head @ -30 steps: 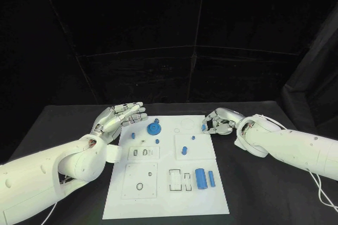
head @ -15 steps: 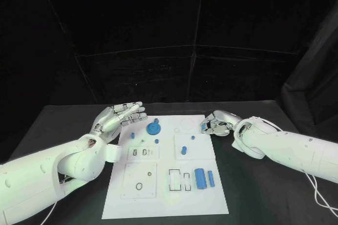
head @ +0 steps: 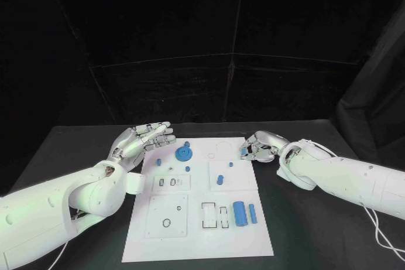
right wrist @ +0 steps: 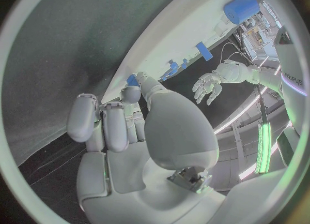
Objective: Assemble the parts on the task board
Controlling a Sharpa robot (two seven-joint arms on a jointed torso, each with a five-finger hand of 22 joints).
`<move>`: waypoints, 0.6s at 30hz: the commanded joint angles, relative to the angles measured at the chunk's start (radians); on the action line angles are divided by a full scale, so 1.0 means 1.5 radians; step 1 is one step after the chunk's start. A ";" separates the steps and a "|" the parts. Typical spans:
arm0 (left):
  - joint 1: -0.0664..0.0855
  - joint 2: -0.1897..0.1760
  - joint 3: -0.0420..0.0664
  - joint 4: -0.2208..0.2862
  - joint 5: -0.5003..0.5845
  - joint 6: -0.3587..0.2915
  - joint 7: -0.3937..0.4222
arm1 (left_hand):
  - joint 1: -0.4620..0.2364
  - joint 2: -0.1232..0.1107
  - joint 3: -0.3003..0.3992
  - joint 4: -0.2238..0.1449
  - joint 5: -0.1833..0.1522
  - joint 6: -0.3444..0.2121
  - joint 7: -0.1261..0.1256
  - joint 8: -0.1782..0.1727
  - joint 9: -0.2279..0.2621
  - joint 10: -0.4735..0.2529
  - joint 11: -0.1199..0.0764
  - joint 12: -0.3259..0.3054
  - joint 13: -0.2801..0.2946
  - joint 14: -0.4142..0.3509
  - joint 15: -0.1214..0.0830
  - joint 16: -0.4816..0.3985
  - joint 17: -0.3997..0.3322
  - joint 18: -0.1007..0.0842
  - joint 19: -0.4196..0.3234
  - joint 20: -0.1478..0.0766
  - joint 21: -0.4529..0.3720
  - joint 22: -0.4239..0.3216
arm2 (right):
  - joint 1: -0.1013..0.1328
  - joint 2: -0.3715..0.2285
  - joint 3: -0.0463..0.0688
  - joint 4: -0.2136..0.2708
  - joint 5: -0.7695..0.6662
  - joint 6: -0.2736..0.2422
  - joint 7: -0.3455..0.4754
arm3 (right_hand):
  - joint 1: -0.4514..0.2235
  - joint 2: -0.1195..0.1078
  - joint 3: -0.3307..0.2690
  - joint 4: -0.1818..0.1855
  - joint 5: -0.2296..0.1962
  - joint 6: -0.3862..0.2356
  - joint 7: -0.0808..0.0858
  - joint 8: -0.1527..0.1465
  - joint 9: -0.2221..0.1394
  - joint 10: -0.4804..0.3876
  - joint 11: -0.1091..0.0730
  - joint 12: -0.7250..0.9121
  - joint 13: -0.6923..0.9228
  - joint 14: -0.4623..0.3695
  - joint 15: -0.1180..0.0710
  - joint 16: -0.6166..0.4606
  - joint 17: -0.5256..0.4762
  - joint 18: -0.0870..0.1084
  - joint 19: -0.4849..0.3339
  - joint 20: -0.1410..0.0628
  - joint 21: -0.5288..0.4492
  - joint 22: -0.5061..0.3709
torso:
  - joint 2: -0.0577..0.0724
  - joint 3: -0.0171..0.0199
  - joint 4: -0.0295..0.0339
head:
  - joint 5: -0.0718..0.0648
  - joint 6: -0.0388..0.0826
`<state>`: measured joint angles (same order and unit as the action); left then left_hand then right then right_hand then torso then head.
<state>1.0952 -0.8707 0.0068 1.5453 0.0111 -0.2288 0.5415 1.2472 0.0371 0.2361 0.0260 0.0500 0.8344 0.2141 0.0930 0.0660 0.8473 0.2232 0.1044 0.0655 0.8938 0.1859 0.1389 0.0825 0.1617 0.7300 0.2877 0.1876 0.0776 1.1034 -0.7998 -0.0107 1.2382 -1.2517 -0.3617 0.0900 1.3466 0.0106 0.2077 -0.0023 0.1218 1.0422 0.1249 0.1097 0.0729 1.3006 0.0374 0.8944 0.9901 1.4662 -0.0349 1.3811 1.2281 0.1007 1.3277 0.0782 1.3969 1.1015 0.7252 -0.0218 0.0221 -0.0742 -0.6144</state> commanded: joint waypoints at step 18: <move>0.001 -0.008 0.000 0.005 0.000 0.009 -0.001 | -0.004 0.004 0.000 -0.005 0.000 0.004 0.035 0.003 0.000 0.003 0.000 0.003 -0.001 0.005 0.002 0.003 0.000 0.007 0.007 0.000 0.001 -0.001 | 0.008 -0.011 0.002 0.109 0.046 -0.056 -0.059 | -0.011 0.015 0.078 -0.019 -0.023 0.017 -0.003 -0.002 0.000 -0.005 -0.005 -0.012 -0.008 0.027 -0.005 -0.001 -0.001 -0.006 0.000 -0.008 0.002 -0.001 | -0.008 -0.0073 0.0023 | 0.006 0.000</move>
<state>1.0951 -0.8815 0.0068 1.5508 0.0111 -0.2283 0.5397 1.2472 0.0371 0.2361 0.0261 0.0500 0.8343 0.2140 0.0929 0.0660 0.8472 0.2233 0.1044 0.0655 0.8939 0.1859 0.1387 0.0825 0.1616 0.7327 0.2905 0.1877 0.0768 1.1121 -0.8195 -0.0094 1.3896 -1.1996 -0.4446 0.0648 1.3460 0.0312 0.3147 -0.0356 0.0930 1.0485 0.1279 0.1099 0.0720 1.2951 0.0319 0.8826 0.9795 1.4685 -0.0395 1.3811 1.2278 0.1007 1.3276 0.0710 1.3968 1.1010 0.7176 -0.0283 0.0234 -0.0677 -0.6125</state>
